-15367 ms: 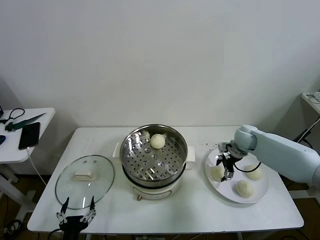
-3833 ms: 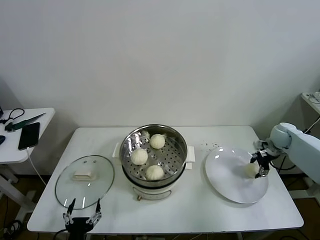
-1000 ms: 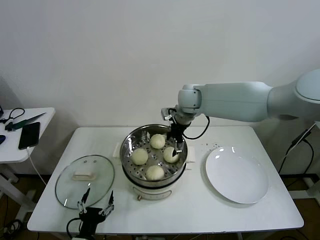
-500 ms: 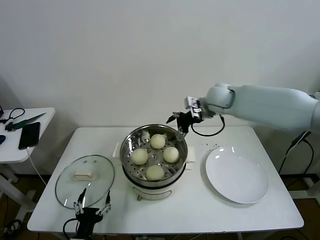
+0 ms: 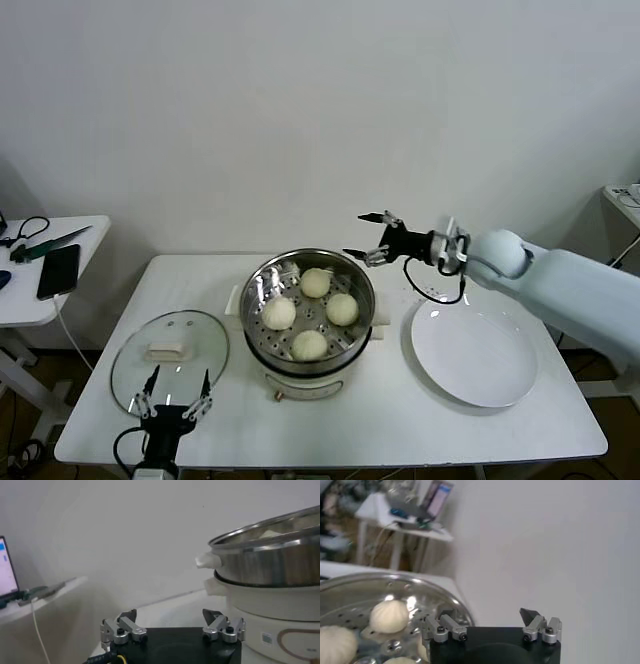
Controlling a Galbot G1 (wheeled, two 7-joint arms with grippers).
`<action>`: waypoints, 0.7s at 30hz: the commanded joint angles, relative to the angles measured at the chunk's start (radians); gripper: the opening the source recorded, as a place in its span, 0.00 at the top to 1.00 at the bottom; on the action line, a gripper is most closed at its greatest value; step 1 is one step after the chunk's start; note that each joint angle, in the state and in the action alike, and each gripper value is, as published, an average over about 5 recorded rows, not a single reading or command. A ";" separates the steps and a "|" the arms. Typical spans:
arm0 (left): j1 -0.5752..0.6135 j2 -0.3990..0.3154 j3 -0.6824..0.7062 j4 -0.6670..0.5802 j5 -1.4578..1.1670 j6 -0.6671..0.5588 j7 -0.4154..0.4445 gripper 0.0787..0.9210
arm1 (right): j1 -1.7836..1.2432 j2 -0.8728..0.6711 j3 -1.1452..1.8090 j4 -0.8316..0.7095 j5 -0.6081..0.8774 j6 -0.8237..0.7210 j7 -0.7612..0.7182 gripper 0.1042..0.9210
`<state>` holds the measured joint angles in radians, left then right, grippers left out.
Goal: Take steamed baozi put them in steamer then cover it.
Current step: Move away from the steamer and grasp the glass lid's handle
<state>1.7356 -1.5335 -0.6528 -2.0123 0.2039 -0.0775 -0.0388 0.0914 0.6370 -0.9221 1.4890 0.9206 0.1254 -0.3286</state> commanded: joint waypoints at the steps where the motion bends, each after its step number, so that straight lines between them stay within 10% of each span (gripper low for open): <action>1: -0.021 -0.005 -0.025 -0.014 0.185 0.015 0.000 0.12 | -0.779 -0.076 0.837 0.085 -0.079 0.031 0.091 0.12; 21: -0.080 0.038 -0.166 0.042 1.169 -0.008 -0.006 0.12 | -1.281 0.199 1.311 0.202 -0.315 -0.090 0.095 0.12</action>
<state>1.6861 -1.5195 -0.7542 -2.0149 0.7816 -0.0779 -0.0331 -0.8934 0.7197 0.0976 1.6447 0.7175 0.0730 -0.2435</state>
